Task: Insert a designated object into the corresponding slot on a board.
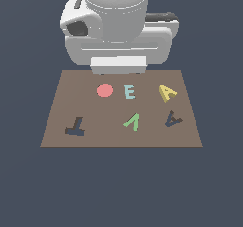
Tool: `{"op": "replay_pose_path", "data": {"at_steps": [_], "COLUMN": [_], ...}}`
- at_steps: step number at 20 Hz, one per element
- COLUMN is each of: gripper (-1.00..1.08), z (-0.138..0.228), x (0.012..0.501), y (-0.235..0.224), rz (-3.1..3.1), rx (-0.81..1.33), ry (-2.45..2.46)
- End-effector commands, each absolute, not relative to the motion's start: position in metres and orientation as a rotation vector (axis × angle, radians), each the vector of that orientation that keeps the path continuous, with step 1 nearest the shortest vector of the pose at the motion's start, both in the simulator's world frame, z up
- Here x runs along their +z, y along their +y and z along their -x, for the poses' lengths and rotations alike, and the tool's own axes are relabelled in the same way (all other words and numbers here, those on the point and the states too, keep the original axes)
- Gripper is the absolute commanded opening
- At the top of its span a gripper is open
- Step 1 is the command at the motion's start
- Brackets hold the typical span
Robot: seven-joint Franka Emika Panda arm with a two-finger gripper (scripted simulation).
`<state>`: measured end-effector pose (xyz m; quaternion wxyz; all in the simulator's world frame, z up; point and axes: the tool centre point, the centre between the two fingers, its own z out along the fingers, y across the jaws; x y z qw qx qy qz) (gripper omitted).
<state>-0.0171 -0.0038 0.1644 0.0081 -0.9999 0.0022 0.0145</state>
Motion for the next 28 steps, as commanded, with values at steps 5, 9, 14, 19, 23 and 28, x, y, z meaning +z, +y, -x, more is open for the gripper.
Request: {"op": "replay_pose_path", "data": {"at_steps": [5,9,14,19,23,28], "gripper": [1.00,1.00,1.00,1.00,1.00,1.00], "z": [0.016,0.013,0.014,0.024,0.032,0.037], "x": [0.160,0.144,0.112,0.076,0.059,0.050], "y": [0.003,0.026,0.074,0.125,0.149,0.160], "rz": [3.125,3.123,3.100,3.052,3.020,3.004], "rx": [0.043,0.037,0.024,0.009,0.003,0.000], "ry": [-0.033,-0.157,-0.426,-0.712,-0.852,-0.918]}}
